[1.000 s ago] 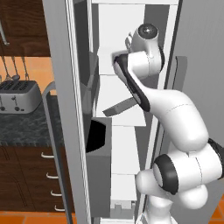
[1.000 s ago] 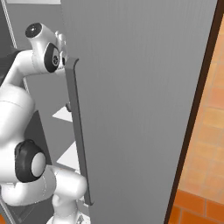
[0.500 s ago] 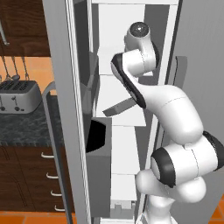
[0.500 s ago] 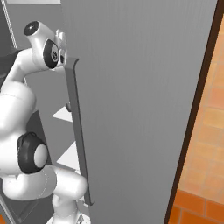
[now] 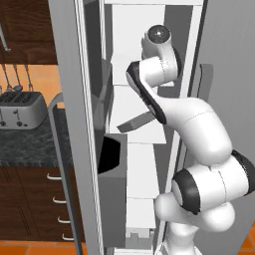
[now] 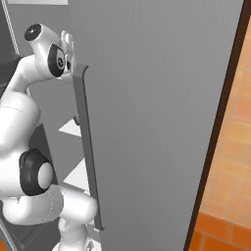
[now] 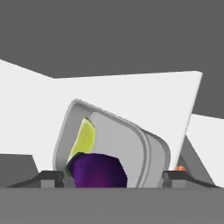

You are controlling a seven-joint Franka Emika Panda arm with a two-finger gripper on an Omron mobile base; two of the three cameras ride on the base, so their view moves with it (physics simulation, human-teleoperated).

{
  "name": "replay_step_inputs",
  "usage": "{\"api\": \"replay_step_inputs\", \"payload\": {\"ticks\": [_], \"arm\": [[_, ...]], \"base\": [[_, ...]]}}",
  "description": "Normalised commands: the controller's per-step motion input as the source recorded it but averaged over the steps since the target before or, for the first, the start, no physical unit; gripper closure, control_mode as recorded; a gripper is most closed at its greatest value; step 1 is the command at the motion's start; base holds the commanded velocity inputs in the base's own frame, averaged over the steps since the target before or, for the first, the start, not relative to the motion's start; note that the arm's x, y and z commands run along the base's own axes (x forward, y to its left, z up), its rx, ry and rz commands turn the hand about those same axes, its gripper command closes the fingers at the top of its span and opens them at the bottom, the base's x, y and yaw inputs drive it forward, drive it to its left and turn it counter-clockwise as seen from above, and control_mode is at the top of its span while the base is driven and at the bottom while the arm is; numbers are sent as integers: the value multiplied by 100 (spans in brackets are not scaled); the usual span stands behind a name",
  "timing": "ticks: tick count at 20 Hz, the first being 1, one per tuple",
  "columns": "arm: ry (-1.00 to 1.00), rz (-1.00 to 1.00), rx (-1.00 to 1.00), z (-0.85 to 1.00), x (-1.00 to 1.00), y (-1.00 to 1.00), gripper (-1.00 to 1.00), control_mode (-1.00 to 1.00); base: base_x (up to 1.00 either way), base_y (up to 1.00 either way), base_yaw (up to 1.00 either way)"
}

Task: Take the meat container that has the shrimp and place it on the second highest rack of the freezer. Then take the vegetable container that has the eggplant and lemon wedge and place it on the highest rack of the freezer.

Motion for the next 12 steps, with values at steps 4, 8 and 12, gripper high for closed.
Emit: {"api": "replay_step_inputs", "payload": {"ticks": [4,8,12], "arm": [[-23,0,0,1,-82,0,-100,-100],[-20,0,0,-2,-82,0,-100,-100],[-1,0,0,47,-63,0,-100,-100]], "base": [[0,0,0],[0,0,0],[0,0,0]]}}
